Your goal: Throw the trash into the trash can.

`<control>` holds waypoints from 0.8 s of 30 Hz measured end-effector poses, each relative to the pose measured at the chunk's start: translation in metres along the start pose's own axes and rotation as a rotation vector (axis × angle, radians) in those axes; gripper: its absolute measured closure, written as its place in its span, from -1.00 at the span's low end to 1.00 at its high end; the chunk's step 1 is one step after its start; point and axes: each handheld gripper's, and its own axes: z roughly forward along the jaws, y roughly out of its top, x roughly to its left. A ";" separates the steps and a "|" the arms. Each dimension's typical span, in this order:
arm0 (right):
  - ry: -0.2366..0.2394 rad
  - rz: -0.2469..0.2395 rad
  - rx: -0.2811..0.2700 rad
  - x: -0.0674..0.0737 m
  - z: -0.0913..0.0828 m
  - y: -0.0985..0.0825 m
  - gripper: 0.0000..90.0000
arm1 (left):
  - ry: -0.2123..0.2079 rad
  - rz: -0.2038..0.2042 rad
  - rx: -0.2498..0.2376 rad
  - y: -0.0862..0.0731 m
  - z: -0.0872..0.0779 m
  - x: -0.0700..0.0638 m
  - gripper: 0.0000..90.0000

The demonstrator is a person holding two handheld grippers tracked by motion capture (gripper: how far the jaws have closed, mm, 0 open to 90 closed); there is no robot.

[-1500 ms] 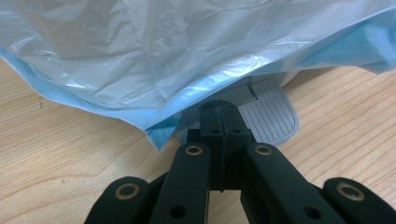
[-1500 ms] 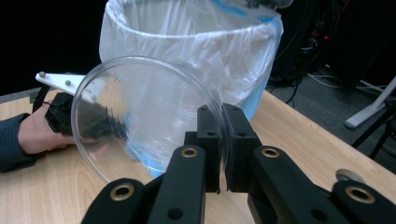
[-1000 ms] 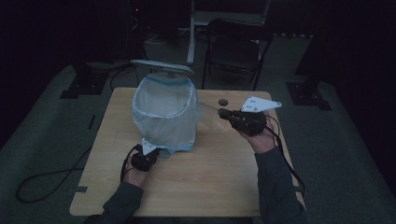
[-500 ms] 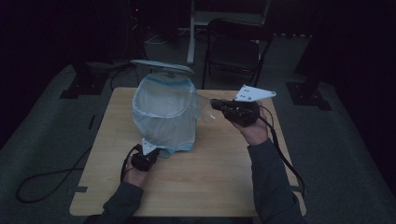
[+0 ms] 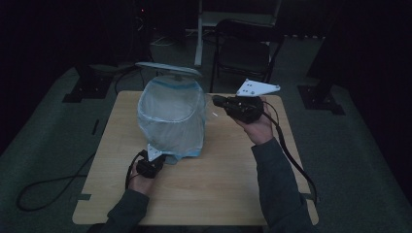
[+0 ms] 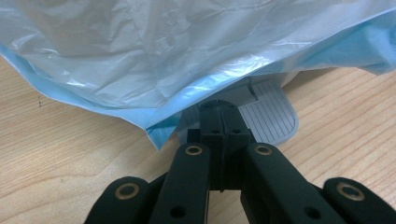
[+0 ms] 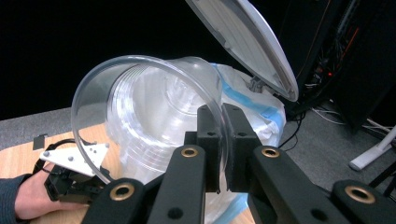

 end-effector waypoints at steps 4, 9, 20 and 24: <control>0.005 0.001 -0.002 -0.001 0.006 0.006 0.93 | 0.000 -0.002 -0.001 0.000 0.000 0.000 1.00; 0.011 0.001 0.004 -0.002 0.013 0.010 0.93 | -0.004 -0.004 -0.002 0.000 0.000 0.000 1.00; 0.018 0.014 0.010 -0.004 0.030 0.017 0.93 | -0.001 -0.001 -0.001 0.000 0.000 0.000 1.00; 0.012 0.019 0.018 -0.005 0.039 0.022 0.92 | 0.002 -0.002 -0.003 0.000 0.000 0.000 1.00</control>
